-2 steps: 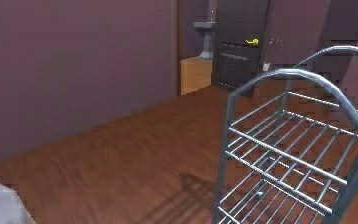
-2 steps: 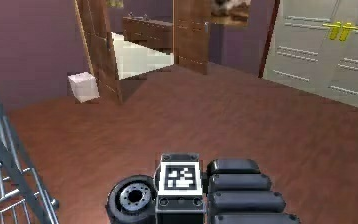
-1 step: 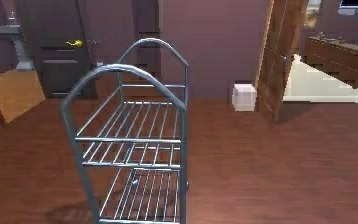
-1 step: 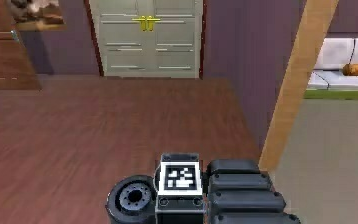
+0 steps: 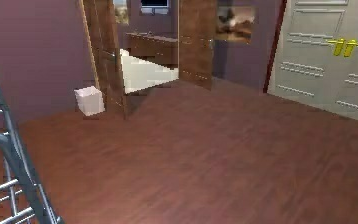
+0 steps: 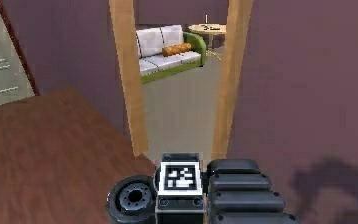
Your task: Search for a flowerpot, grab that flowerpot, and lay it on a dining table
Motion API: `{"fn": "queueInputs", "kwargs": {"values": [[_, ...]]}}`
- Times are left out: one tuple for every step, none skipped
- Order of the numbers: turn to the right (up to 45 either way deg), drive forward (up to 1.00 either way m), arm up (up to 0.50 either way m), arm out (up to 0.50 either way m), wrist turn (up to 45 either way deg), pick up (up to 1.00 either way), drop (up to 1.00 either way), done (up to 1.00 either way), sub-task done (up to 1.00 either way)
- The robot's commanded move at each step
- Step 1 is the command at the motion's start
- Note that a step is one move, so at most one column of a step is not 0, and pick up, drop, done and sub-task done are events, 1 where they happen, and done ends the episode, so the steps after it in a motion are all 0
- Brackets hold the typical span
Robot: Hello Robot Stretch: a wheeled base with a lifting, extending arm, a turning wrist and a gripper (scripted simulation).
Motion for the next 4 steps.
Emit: {"fn": "queueInputs", "kwargs": {"values": [[33.0, 0.0, 0.0, 0.0, 0.0, 0.0, 0.0, 0.0, 0.0], [45.0, 0.0, 0.0, 0.0, 0.0, 0.0, 0.0, 0.0, 0.0], [45.0, 0.0, 0.0, 0.0, 0.0, 0.0, 0.0, 0.0, 0.0], [45.0, 0.0, 0.0, 0.0, 0.0, 0.0, 0.0, 0.0, 0.0]]}}
